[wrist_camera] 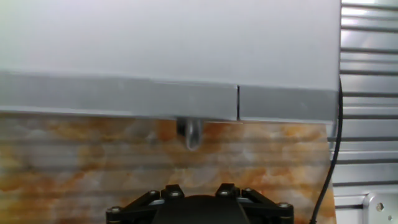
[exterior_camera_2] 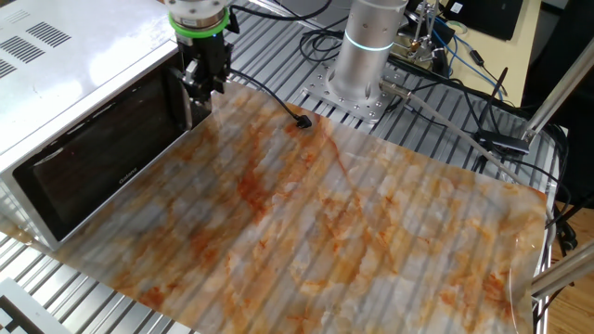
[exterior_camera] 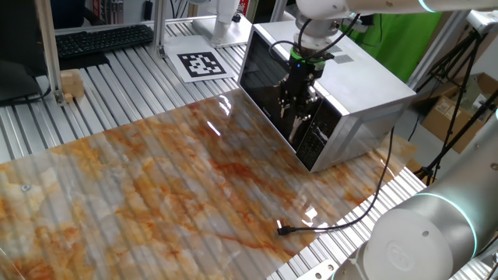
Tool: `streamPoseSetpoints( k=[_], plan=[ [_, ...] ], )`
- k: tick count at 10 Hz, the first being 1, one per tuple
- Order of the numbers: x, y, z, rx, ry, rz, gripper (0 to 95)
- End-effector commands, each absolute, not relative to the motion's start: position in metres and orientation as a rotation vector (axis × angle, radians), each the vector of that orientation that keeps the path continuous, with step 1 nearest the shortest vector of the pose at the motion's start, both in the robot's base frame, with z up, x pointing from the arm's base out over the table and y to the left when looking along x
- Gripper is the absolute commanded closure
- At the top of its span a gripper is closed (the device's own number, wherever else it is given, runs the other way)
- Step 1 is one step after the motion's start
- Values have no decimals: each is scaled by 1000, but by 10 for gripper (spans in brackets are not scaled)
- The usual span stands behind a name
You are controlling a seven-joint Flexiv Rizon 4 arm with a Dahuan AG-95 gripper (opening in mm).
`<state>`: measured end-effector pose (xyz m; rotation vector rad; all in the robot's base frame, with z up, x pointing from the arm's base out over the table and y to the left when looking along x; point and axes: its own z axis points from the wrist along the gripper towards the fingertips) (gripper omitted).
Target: Open the microwave door
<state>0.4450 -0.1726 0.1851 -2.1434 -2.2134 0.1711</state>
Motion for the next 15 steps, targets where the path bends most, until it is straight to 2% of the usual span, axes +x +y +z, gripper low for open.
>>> streamPoseSetpoints(
  k=[1,15],
  plan=[
    [445,-182,184,-2155,-2224,174,570],
    [454,-220,197,-2275,-2125,160,570]
  ],
)
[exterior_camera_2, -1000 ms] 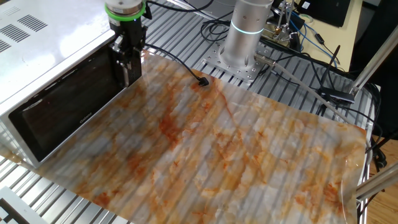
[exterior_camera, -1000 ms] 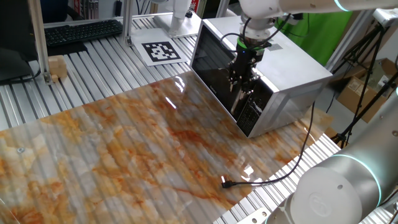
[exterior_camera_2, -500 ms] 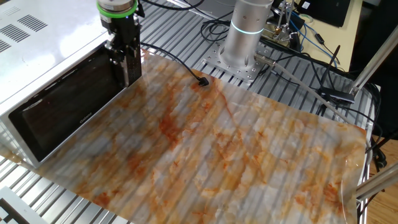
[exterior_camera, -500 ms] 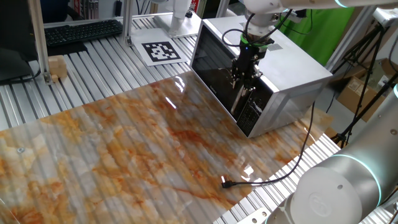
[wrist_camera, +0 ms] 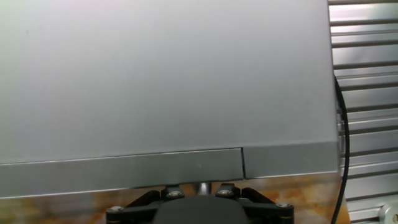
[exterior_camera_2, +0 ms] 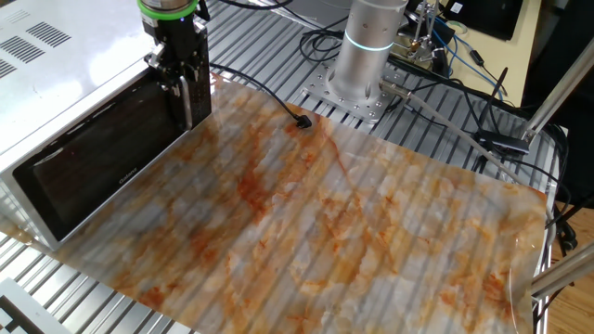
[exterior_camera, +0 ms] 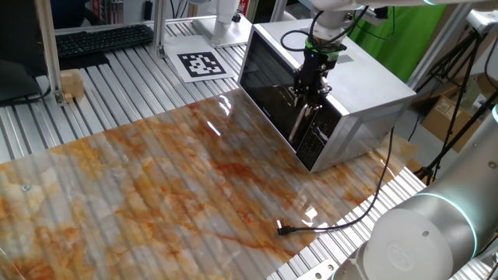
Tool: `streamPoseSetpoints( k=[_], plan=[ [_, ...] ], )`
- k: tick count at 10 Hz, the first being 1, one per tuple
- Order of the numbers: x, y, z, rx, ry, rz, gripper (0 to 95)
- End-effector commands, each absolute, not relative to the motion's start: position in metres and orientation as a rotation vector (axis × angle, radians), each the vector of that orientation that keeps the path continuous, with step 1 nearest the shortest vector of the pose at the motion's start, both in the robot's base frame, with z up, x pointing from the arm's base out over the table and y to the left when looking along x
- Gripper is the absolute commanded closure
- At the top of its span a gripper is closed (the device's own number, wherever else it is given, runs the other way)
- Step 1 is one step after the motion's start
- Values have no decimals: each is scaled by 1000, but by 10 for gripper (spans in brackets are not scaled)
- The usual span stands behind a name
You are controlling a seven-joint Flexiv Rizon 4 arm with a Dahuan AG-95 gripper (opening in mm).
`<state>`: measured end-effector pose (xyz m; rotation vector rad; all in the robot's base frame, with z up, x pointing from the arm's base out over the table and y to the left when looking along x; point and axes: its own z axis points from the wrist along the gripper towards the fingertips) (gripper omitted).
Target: Open the microwave door
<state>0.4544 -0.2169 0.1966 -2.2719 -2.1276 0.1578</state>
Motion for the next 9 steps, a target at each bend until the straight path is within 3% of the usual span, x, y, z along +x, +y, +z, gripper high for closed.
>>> streamPoseSetpoints(
  k=[1,2,4,9],
  plan=[
    [454,-220,198,-2278,-2120,159,570],
    [454,-220,198,-2279,-2119,158,570],
    [454,-220,198,-2329,-2081,141,950],
    [451,-230,197,-2398,-2028,85,950]
  ],
)
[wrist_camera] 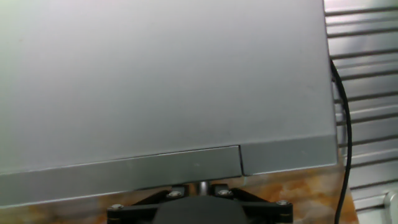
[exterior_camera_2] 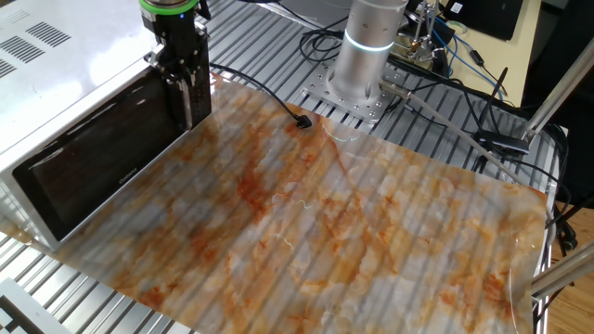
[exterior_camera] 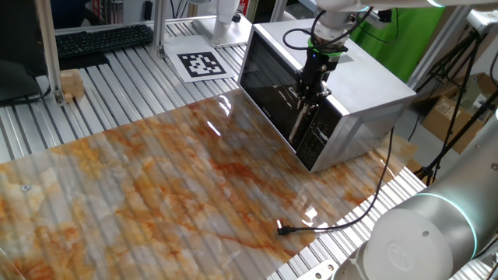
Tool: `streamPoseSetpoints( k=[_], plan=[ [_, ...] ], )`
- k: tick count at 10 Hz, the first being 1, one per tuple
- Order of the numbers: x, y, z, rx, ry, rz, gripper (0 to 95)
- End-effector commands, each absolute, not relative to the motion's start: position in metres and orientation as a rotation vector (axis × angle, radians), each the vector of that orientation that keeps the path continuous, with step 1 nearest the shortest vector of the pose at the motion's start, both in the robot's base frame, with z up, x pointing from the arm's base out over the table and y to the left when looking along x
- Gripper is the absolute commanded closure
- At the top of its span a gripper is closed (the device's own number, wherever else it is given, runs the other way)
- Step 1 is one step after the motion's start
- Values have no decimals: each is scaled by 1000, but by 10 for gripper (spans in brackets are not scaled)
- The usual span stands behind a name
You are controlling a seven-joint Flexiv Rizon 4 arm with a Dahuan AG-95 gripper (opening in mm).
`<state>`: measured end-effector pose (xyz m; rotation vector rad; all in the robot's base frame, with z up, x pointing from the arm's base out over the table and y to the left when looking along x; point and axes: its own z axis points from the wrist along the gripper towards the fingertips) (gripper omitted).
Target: Open the microwave door
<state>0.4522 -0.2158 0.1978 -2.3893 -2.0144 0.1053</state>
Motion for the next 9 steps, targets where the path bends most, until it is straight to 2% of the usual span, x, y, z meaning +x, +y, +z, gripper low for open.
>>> streamPoseSetpoints(
  k=[1,3,4,9],
  plan=[
    [451,-231,198,-2407,-2023,95,760],
    [450,-234,199,-2400,-1997,67,760],
    [450,-234,198,-2392,-1987,42,950],
    [450,-235,197,-2422,-2021,87,950]
  ],
)
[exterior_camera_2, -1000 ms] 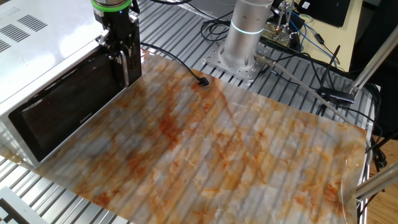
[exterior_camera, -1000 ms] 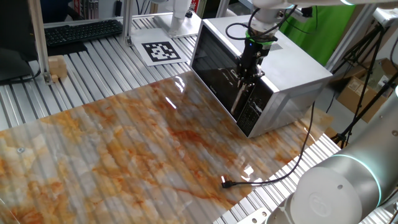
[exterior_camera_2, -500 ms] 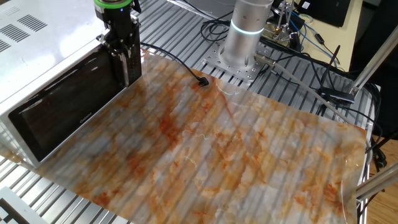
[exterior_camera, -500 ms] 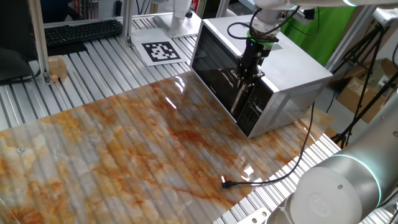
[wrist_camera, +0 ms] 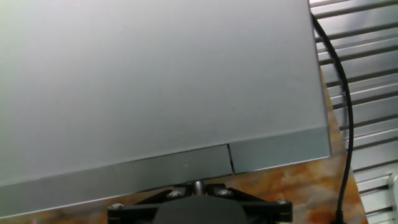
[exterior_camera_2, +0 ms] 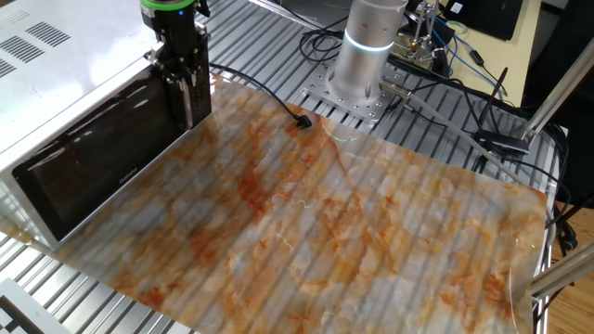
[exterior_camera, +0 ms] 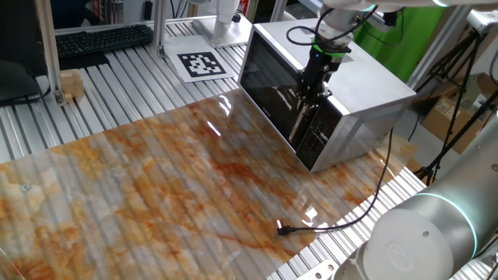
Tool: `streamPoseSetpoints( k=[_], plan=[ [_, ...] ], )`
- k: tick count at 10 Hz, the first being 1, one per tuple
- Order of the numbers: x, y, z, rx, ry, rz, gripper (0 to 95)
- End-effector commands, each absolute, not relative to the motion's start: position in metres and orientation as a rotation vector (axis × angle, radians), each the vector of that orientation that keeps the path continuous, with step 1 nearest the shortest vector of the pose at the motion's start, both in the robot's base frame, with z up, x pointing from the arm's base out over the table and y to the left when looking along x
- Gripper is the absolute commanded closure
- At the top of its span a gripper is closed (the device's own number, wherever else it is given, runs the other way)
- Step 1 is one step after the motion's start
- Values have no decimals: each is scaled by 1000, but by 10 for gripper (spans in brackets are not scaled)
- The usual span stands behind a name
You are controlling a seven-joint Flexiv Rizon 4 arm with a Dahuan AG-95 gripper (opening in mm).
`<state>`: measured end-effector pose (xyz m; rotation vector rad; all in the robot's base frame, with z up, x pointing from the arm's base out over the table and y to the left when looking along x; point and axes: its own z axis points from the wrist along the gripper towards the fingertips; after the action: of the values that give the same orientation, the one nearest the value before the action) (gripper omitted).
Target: Open the microwave door
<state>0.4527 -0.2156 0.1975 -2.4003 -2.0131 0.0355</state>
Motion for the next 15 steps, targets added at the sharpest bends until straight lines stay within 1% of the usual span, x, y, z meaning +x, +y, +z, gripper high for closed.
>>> streamPoseSetpoints(
  k=[1,2,9,12,15],
  plan=[
    [450,-235,197,-2420,-2018,83,950],
    [450,-236,197,-2429,-2022,53,950],
    [452,-232,198,-2436,-2019,56,950],
    [452,-221,199,-2436,-2001,56,950],
    [454,-208,199,-2458,-2000,93,950]
  ],
)
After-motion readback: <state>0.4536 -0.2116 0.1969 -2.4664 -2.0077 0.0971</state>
